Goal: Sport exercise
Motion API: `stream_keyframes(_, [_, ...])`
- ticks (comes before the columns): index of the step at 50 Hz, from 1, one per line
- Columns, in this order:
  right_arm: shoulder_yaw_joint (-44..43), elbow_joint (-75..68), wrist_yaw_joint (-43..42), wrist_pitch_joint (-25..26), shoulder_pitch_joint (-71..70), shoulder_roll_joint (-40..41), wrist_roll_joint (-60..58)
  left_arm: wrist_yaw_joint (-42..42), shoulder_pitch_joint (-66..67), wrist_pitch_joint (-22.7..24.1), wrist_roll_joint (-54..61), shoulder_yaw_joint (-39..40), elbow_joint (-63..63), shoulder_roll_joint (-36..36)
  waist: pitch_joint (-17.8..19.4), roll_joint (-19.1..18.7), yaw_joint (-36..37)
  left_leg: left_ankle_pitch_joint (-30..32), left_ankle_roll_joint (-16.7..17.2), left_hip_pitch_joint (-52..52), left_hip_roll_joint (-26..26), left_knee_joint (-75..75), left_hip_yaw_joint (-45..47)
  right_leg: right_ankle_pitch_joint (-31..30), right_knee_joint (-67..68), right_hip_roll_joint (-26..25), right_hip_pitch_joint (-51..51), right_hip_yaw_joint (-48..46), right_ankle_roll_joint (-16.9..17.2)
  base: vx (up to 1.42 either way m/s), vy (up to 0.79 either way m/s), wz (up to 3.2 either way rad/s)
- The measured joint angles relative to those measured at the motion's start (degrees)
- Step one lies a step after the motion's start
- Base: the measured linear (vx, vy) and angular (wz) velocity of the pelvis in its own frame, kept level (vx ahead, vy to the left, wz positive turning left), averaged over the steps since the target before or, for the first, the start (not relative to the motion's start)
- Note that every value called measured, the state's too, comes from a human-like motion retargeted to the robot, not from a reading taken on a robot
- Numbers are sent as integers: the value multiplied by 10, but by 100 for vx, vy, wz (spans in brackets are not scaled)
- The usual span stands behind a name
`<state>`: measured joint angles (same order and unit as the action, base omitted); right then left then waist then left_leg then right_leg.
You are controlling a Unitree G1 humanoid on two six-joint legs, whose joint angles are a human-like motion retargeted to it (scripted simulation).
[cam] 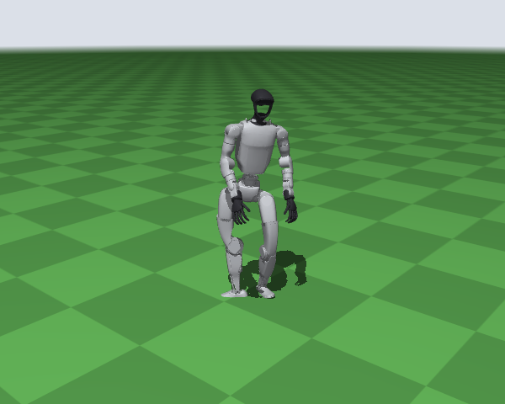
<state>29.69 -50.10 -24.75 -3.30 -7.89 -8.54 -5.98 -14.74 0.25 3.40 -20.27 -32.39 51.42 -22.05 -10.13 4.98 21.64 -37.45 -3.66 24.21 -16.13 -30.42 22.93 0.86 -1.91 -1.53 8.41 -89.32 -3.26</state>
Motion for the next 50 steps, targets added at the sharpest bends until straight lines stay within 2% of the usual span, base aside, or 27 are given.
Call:
stream_keyframes(12, [-17, -14, -8, 13, 6, 0, -14, 22, -6, 3, 12, -23, -18, -2, -15, -12, -27, 45, -2, -17, 52, 96, -86, -31, 2, 21, -19, 96, -15, 5, 7, 91])
stream_keyframes(18, [-31, -44, -1, 23, 18, 0, -28, 31, -12, 4, 13, -35, -19, -2, -17, -26, -51, 71, 2, -38, 74, 147, -131, -28, 5, 37, -22, 220, -11, 7, 4, 110])
stream_keyframes(20, [-36, -55, 2, 26, 23, -1, -33, 33, -13, 4, 13, -39, -19, -2, -15, -30, -62, 83, 4, -47, 85, 165, -148, -3, 17, 51, -13, 297, 0, 5, 1, 137])
stream_keyframes(25, [-43, -78, 7, 31, 37, -3, -49, 36, -11, 8, 8, -49, -21, -5, -7, -31, -93, 112, 10, -65, 114, 196, -188, 109, 97, 99, 42, 508, 32, 2, -3, 134])
stream_keyframes(32, [-38, -85, 15, 33, 42, -5, -79, 38, -14, 14, 3, -52, -33, -3, 2, -2, -137, 139, 14, -103, 162, 238, -212, 252, 325, 176, 132, 666, 41, 3, -15, 86])
stream_keyframes(37, [-21, -60, 15, 26, 33, -8, -109, 34, -21, 12, -4, -55, -26, 0, 4, 34, -178, 156, 15, -122, 199, 252, -220, 332, 430, 220, 167, 720, 30, -1, -24, 59])
stream_keyframes(41, [-5, -24, 9, 18, 17, -14, -136, 31, -33, 10, -17, -71, -12, 5, -2, 48, -217, 161, 21, -124, 207, 243, -217, 369, 458, 227, 172, 738, 17, -3, -25, 30])
stream_keyframes(45, [5, 13, 4, 7, 0, -24, -152, 35, -54, 11, -36, -108, 2, 17, -14, 43, -266, 162, 32, -116, 192, 212, -191, 381, 459, 214, 167, 743, 6, -4, -22, 16])
stream_keyframes(50, [11, 35, 8, -2, -15, -41, -148, 61, -107, 13, -88, -195, 20, 43, -36, 15, -348, 144, 17, -103, 136, 150, -58, 381, 443, 198, 158, 730, 0, -4, -13, 34])
